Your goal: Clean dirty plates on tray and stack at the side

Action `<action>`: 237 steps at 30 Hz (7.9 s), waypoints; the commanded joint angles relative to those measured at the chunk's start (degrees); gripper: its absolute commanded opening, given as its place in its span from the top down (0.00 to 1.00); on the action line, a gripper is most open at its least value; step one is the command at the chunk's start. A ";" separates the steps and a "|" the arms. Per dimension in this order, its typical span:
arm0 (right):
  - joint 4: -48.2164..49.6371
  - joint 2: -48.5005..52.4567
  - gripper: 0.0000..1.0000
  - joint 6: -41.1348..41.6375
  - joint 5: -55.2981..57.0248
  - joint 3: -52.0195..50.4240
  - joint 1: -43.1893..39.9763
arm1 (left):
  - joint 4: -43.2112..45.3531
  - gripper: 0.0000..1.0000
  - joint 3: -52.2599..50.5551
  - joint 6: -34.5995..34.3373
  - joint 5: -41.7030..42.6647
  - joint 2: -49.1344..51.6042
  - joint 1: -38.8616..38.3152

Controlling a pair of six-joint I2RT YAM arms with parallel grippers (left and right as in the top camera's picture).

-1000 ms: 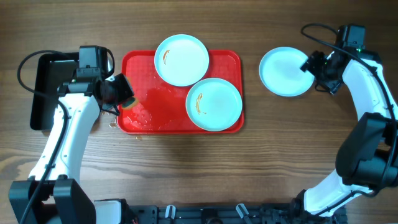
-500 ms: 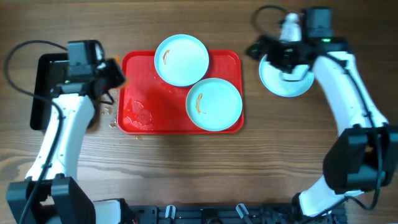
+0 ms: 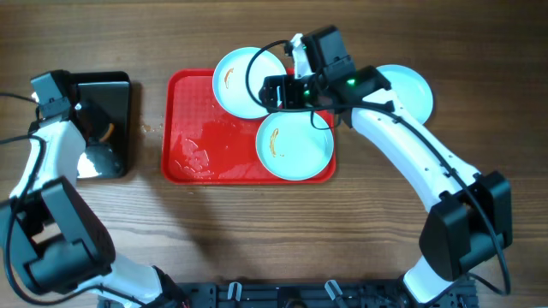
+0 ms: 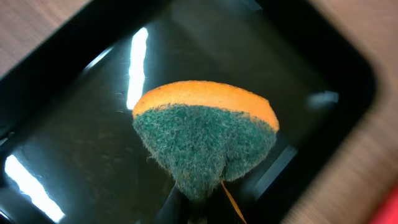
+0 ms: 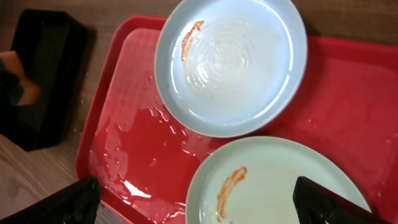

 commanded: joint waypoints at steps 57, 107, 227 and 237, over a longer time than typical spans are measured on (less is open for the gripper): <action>-12.85 36.68 0.70 -0.85 10.10 34.10 -2.80 | -3.93 0.00 1.92 -9.68 10.75 -14.12 3.72; -18.69 36.68 0.90 10.73 20.48 29.88 11.93 | -3.52 0.01 1.53 -4.70 10.51 -6.78 3.80; -16.87 36.89 0.96 6.32 15.43 29.16 11.85 | 16.17 0.96 -2.32 14.51 52.22 1.46 11.43; -16.74 36.89 0.96 4.94 15.41 29.16 11.85 | 24.98 0.96 -2.45 7.54 57.44 -7.91 13.20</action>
